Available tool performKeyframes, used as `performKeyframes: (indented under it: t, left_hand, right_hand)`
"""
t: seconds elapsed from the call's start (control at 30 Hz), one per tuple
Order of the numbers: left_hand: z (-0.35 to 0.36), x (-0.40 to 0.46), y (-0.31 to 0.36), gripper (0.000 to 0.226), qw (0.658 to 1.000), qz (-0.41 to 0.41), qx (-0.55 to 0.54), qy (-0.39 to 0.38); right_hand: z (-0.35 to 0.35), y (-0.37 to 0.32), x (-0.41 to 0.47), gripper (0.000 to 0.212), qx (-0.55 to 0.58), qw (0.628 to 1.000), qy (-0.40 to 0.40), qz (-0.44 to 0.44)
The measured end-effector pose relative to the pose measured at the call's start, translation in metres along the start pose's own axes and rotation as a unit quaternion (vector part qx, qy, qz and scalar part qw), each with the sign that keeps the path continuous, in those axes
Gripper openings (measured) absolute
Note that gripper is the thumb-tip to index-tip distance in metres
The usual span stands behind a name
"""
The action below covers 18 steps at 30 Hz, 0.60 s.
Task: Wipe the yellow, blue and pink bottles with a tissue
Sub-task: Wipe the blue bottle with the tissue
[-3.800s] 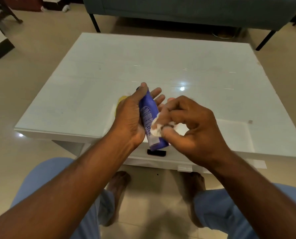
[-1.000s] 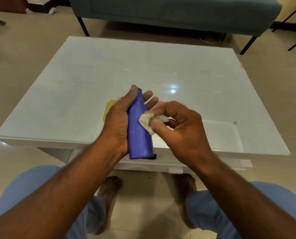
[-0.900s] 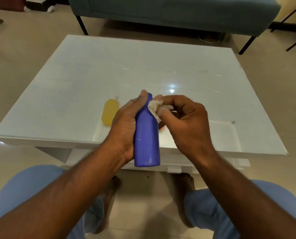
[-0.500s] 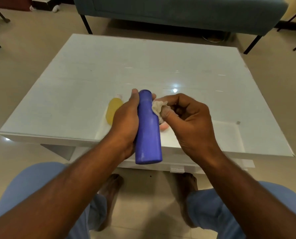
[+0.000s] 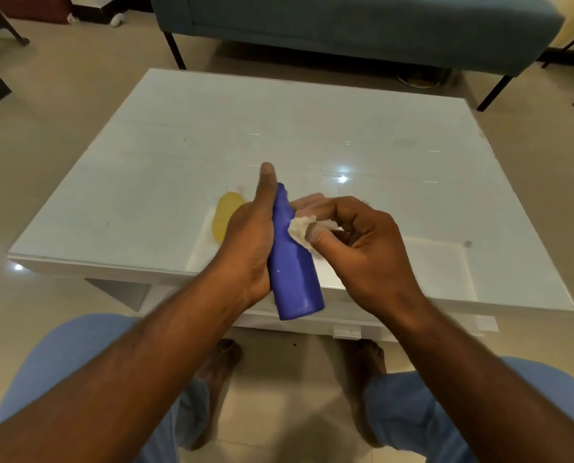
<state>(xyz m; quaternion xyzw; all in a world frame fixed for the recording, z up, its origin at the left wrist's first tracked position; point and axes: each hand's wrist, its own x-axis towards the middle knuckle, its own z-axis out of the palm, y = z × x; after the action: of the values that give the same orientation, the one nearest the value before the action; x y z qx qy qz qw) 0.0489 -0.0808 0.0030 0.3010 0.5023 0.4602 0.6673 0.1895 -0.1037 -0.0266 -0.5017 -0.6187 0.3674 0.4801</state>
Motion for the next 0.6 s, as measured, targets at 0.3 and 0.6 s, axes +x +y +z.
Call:
performKeyframes:
  t: [0.3, 0.6]
  left_hand:
    - [-0.017, 0.029, 0.005, 0.079, 0.990, -0.022, -0.133, 0.034]
    - [-0.011, 0.019, -0.001, 0.076, 0.993, -0.032, -0.115, 0.010]
  right_hand:
    - [-0.006, -0.005, -0.009, 0.008, -0.109, 0.981, -0.099, -0.126]
    - [-0.006, -0.002, -0.003, 0.011, -0.088, 0.992, -0.059, -0.070]
